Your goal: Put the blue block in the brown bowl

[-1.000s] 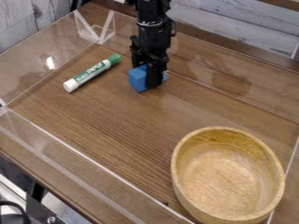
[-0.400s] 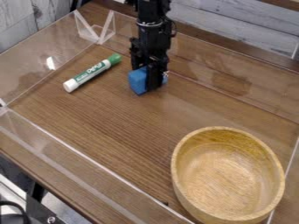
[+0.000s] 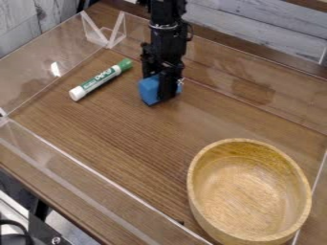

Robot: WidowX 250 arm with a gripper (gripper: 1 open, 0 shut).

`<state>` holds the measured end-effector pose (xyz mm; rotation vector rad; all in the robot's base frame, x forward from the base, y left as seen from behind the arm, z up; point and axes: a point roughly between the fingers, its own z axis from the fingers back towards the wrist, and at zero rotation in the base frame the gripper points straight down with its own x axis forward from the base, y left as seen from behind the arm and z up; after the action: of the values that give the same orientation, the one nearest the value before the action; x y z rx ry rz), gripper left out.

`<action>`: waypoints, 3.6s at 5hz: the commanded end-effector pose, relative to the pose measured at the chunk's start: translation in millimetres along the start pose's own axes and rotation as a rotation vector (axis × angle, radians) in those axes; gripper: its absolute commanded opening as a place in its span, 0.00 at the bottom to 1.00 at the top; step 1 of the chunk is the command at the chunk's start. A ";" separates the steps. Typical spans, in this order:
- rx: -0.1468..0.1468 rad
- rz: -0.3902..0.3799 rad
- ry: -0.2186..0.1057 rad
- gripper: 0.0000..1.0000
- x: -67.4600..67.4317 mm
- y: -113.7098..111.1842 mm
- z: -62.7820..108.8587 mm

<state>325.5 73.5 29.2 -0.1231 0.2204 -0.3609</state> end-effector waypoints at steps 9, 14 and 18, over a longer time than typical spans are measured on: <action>0.201 0.058 -0.283 0.00 17.4 30.7 84.0; 0.283 0.062 -0.461 0.00 10.3 34.7 102.9; 0.333 0.051 -0.560 0.00 10.4 33.1 100.9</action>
<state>364.9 104.5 82.0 0.0640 -0.2916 -0.3003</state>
